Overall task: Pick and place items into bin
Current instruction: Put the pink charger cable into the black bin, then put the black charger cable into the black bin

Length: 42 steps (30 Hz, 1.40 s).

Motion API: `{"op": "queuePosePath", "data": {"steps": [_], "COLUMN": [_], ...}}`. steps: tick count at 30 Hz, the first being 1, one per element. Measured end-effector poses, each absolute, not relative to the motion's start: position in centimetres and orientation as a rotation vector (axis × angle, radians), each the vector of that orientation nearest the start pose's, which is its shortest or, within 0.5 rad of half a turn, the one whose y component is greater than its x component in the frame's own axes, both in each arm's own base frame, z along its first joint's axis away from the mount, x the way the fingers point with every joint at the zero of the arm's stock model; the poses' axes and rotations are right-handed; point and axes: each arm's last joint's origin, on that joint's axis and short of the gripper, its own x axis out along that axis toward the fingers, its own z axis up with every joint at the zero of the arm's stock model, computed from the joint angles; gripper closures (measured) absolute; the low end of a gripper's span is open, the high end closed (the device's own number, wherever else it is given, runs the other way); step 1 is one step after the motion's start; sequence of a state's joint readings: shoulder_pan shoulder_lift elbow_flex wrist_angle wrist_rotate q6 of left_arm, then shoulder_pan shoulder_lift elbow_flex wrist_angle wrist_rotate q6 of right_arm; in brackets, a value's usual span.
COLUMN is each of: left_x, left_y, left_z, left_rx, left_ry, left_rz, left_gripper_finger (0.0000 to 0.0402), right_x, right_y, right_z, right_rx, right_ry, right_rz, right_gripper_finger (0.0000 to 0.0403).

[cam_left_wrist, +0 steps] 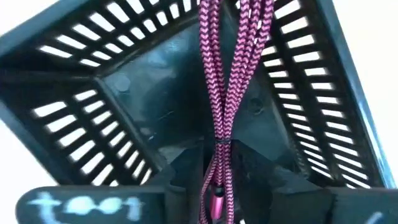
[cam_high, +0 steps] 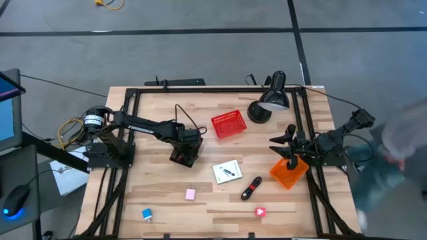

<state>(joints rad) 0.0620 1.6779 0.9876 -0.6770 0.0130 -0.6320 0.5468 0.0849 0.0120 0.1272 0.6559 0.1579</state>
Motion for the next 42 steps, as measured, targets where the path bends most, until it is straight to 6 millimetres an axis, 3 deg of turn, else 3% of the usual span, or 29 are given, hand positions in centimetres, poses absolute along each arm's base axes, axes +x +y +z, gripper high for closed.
{"op": "queuePosePath", "data": {"steps": [9,14,17,22,25,28,34,39,42], "left_x": [29.9,30.4,30.7,31.0,30.8,30.0,25.4,20.7,18.3], "left_y": [1.9,1.7,1.8,2.2,1.9,1.1,-0.7,-1.9,-2.4], "left_z": [17.9,20.4,22.3,26.3,29.1,32.5,38.2,40.3,40.2], "left_rx": [-0.501,-0.450,-0.392,-0.242,-0.159,-0.036,0.092,0.038,0.003], "left_ry": [1.347,1.400,1.410,1.405,1.362,1.241,0.956,0.786,0.724], "left_rz": [0.468,0.399,0.395,0.466,0.503,0.557,0.675,0.701,0.699], "left_gripper_finger": [0.0273,0.0268,0.0268,0.0268,0.0268,0.0268,0.0268,0.0268,0.0268], "right_x": [9.1,9.1,9.1,9.5,11.3,14.3,19.8,24.0,26.4], "right_y": [3.5,3.5,3.6,4.5,5.6,7.2,10.7,12.2,13.3], "right_z": [17.3,17.8,19.4,24.4,26.2,27.7,30.6,30.7,29.0], "right_rx": [0.180,0.014,-0.076,-0.138,-0.199,-0.255,-0.351,-0.261,-0.196], "right_ry": [-0.055,-0.086,-0.168,-0.231,-0.086,0.102,0.581,0.903,1.005], "right_rz": [-0.104,-0.109,-0.074,0.121,0.143,0.152,0.270,0.221,0.281], "right_gripper_finger": [0.0248,0.0248,0.0248,0.0248,0.0248,0.0248,0.0248,0.0248,0.0248]}}
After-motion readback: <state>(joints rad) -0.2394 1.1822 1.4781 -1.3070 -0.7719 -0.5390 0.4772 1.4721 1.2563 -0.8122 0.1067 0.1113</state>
